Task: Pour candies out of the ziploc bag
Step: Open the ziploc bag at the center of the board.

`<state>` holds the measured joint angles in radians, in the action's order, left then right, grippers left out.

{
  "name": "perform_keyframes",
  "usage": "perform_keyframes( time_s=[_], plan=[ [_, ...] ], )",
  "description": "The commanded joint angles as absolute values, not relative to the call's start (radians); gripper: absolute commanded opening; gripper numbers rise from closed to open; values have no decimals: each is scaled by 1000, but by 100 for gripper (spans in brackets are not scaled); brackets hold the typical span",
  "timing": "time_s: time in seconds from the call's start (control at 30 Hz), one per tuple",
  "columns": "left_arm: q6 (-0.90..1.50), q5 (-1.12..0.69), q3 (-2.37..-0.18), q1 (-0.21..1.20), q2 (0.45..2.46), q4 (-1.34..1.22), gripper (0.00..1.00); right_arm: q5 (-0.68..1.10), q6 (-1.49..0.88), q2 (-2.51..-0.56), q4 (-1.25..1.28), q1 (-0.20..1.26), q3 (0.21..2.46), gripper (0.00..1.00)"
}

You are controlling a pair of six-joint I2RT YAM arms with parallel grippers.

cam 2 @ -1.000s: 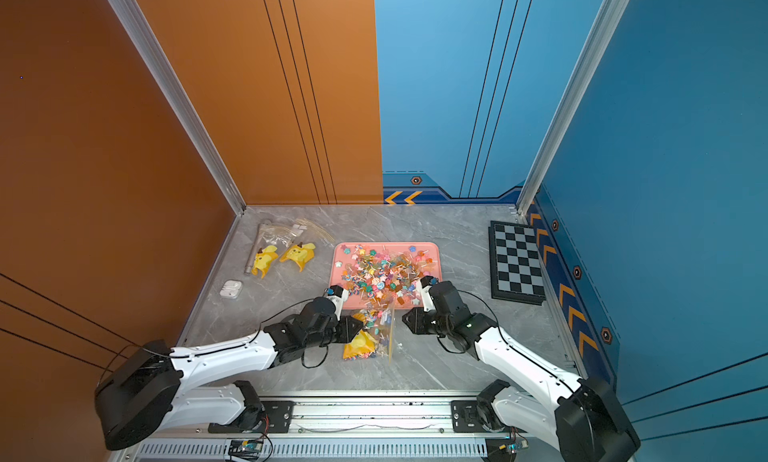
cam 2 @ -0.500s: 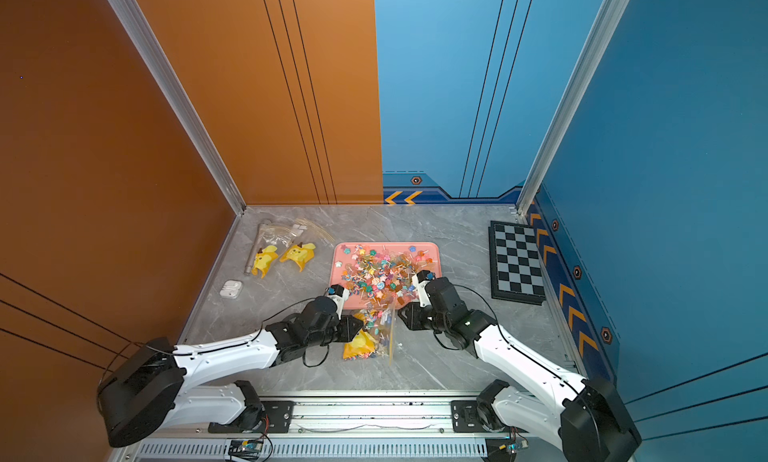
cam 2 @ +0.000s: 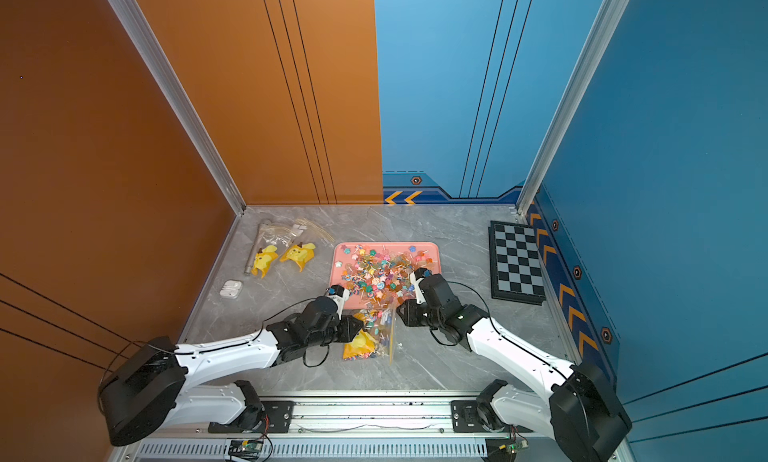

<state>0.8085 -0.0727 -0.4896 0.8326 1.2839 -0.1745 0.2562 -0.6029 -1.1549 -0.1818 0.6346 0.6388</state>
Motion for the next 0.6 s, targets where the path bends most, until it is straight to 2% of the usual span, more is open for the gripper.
perform_keyframes(
  time_s=[0.0, 0.57],
  plan=[
    [799, -48, -490, 838, 1272, -174, 19, 229, -615, -1165, -182, 641, 672, 31],
    [799, -40, -467, 825, 1231, -175, 19, 233, -617, -1221, -175, 655, 695, 31]
  ],
)
